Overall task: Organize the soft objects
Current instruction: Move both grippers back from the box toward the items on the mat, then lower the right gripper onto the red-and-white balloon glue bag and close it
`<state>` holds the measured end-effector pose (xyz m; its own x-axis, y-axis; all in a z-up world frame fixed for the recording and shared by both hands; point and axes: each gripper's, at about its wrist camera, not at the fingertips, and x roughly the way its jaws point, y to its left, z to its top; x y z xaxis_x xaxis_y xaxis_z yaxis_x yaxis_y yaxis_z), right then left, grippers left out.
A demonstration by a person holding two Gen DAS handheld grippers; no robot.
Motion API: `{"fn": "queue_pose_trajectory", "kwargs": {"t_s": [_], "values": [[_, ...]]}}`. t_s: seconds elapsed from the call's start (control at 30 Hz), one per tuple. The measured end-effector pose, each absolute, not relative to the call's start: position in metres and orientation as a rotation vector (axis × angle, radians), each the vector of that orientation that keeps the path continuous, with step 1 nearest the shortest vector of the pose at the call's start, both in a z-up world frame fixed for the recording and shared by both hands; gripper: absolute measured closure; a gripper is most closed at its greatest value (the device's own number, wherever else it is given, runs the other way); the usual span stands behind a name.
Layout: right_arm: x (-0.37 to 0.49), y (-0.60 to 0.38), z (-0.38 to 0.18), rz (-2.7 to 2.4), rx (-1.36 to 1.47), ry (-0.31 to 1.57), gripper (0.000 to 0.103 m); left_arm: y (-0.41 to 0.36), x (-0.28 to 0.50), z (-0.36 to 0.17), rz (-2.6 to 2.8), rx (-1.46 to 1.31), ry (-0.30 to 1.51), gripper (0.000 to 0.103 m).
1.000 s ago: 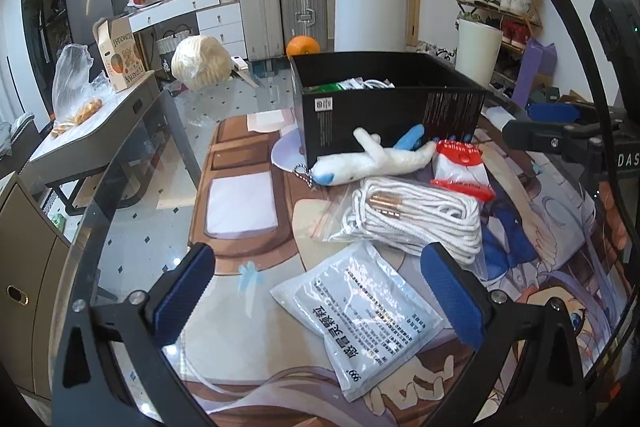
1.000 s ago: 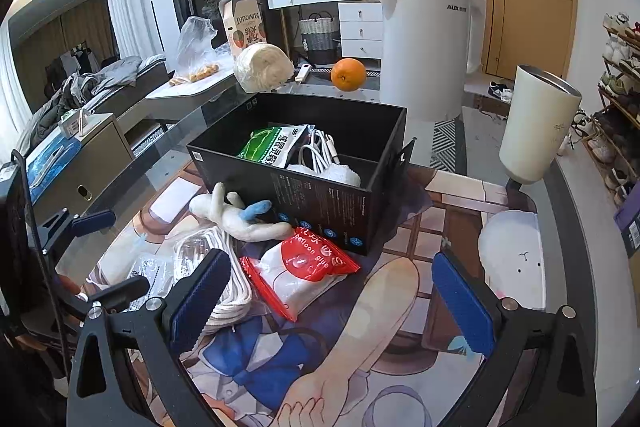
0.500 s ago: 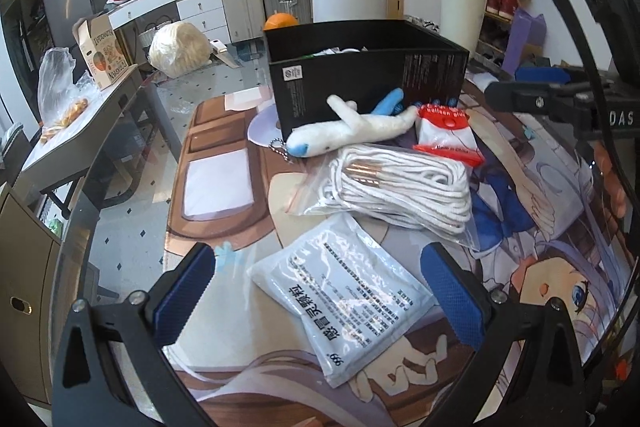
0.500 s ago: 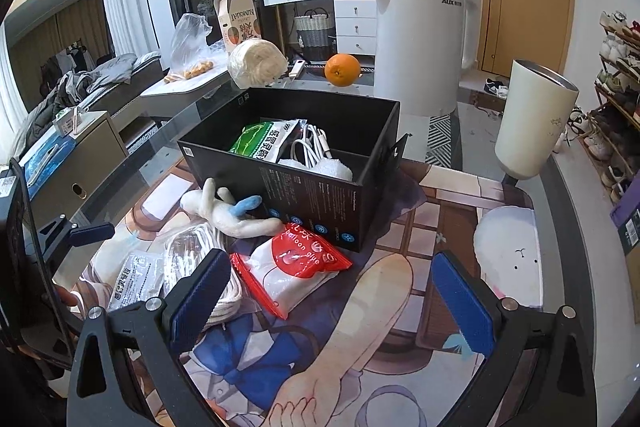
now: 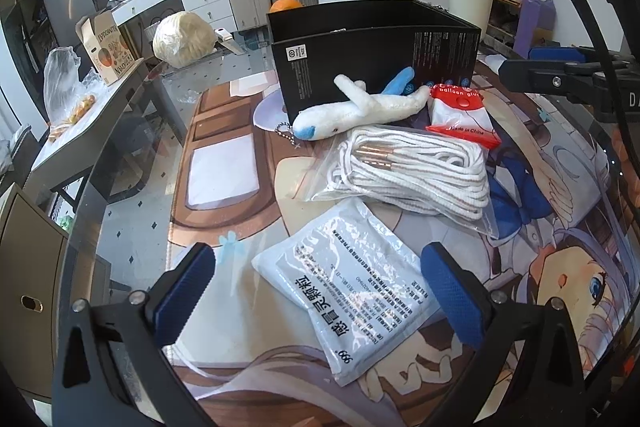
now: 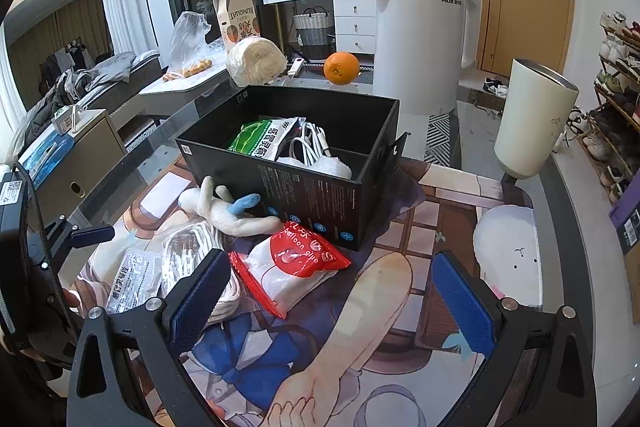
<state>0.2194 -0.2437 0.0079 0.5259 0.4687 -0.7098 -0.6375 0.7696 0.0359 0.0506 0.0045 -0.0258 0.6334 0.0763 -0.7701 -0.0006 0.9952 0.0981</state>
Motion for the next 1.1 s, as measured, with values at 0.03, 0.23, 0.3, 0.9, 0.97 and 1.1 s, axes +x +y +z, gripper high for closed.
{"fn": "queue_pose_trajectory", "kwargs": {"t_s": [0.03, 0.23, 0.3, 0.9, 0.97, 1.1], "values": [[0.220, -0.244, 0.008, 0.669, -0.242, 0.770, 0.001, 0.005, 0.050, -0.026, 0.043, 0.092, 0.885, 0.000], [0.220, -0.244, 0.007, 0.669, -0.245, 0.771, 0.001, 0.007, 0.046, -0.026, 0.044, 0.098, 0.888, 0.000], [0.219, -0.243, 0.007, 0.669, -0.247, 0.772, 0.001, 0.009, 0.046, -0.026, 0.042, 0.099, 0.890, 0.000], [0.229, -0.244, -0.005, 0.638, -0.254, 0.802, 0.001, 0.027, 0.037, -0.030, 0.018, 0.037, 0.914, 0.000], [0.231, -0.244, -0.009, 0.630, -0.248, 0.819, 0.001, 0.028, 0.036, -0.030, 0.014, 0.027, 0.916, 0.000], [0.237, -0.239, -0.019, 0.623, -0.230, 0.865, 0.001, 0.029, 0.035, -0.031, 0.010, 0.016, 0.919, 0.000]]}}
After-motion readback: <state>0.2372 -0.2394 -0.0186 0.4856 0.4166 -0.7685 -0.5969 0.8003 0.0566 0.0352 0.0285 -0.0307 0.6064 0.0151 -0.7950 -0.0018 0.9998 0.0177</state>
